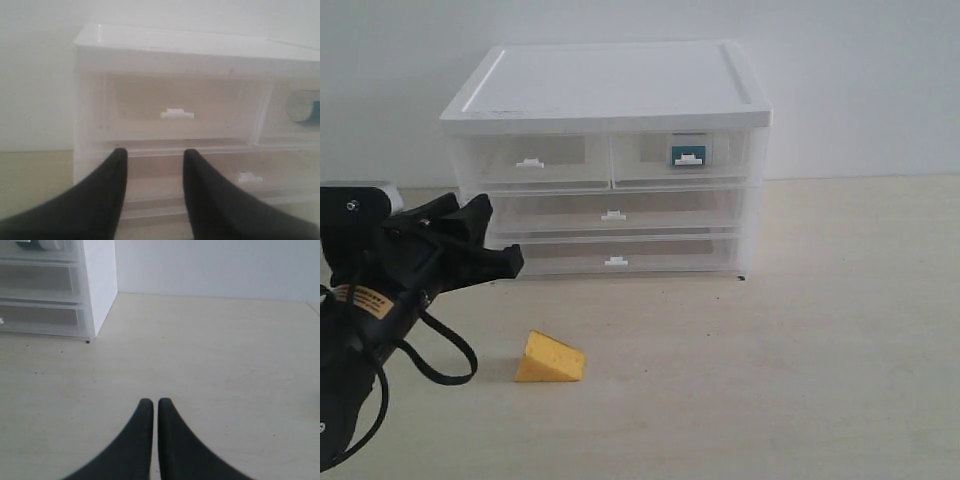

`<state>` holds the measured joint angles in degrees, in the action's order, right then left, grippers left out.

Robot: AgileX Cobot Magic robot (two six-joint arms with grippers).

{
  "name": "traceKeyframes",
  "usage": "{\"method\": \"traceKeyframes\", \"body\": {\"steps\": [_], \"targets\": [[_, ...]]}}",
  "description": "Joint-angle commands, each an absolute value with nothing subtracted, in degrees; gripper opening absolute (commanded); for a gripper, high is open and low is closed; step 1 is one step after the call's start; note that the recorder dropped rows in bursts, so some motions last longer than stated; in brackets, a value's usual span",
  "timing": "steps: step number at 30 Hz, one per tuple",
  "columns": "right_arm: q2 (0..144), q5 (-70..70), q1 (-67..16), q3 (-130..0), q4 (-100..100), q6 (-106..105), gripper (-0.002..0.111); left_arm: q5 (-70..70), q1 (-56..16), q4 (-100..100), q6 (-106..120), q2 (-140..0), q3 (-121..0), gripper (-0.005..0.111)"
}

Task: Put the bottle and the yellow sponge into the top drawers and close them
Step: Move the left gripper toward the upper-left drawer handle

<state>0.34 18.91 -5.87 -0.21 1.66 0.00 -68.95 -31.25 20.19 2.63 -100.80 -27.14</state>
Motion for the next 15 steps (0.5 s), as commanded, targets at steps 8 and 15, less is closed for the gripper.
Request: {"method": "traceKeyframes", "body": {"steps": [8, 15], "targets": [[0.0, 18.5, -5.8, 0.0, 1.8, 0.0, 0.001, -70.0, -31.6, 6.6, -2.0, -105.2, -34.1, 0.066], [0.0, 18.5, -5.8, 0.0, 1.8, 0.0, 0.001, -67.1, -31.6, 14.2, 1.8, -107.4, -37.7, 0.066]]}}
